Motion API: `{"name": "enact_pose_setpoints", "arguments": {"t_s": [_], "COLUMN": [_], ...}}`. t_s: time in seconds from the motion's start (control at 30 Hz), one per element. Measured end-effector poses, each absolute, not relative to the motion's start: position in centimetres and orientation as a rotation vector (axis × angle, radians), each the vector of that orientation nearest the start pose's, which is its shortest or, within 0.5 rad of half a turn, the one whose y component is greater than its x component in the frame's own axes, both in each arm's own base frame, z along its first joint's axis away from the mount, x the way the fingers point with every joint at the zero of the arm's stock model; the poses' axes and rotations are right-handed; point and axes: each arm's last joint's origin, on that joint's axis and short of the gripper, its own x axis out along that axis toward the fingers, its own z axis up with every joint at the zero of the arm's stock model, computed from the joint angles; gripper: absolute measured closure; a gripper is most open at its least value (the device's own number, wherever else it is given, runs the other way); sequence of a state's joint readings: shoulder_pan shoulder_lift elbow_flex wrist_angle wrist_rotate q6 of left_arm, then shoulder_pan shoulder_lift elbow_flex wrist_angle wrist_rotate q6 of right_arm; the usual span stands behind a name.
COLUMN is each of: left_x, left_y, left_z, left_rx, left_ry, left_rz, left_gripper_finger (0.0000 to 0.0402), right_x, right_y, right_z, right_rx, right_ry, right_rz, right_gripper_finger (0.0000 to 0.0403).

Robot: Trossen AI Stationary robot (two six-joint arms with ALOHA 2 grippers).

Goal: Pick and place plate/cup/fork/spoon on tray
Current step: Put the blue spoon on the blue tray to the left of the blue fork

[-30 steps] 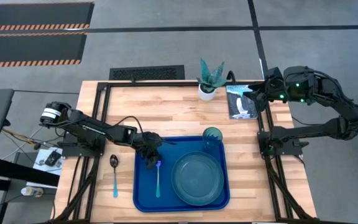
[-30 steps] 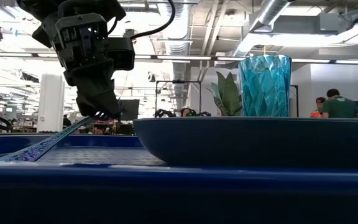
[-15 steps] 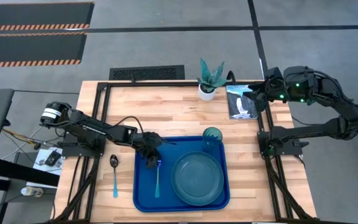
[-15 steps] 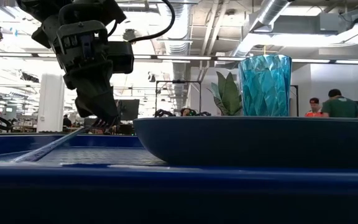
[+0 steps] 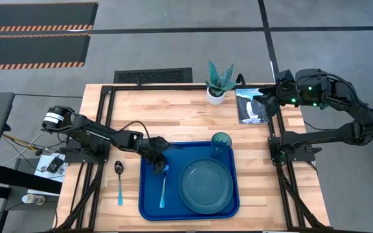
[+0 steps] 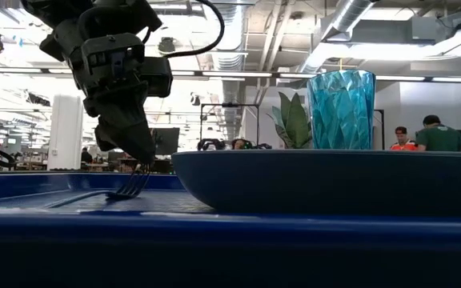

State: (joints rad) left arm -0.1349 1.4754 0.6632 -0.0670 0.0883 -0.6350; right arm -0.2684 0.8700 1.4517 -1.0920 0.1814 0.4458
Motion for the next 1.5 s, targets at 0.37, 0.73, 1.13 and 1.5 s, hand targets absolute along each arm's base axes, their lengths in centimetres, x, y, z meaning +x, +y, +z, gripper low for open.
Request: {"name": "enact_pose_setpoints", "arguments": {"t_s": [0.37, 0.73, 1.13, 1.5], "left_x": [24.3, 14.6, 13.2, 17.0], "left_y": [-2.5, -3.5, -4.8, -6.5], "left_z": [17.4, 21.6, 21.1, 18.1], "left_rx": [-0.752, -0.881, -0.623, -1.068], "left_ry": [1.007, 1.199, 1.426, 1.487], "left_rz": [0.359, 0.869, 0.633, 0.778], "left_gripper_finger": [0.0275, 0.0237, 0.0189, 0.0189], "right_x": [10.0, 10.0, 10.2, 10.2], "right_y": [-3.3, -3.3, -3.4, -3.3], "right_z": [44.3, 44.2, 43.8, 43.8], "right_rx": [0.451, 0.451, 0.451, 0.450], "right_ry": [0.409, 0.415, 0.432, 0.432], "right_rz": [-0.548, -0.548, -0.550, -0.539], "right_gripper_finger": [0.0149, 0.0149, 0.0149, 0.0149]}}
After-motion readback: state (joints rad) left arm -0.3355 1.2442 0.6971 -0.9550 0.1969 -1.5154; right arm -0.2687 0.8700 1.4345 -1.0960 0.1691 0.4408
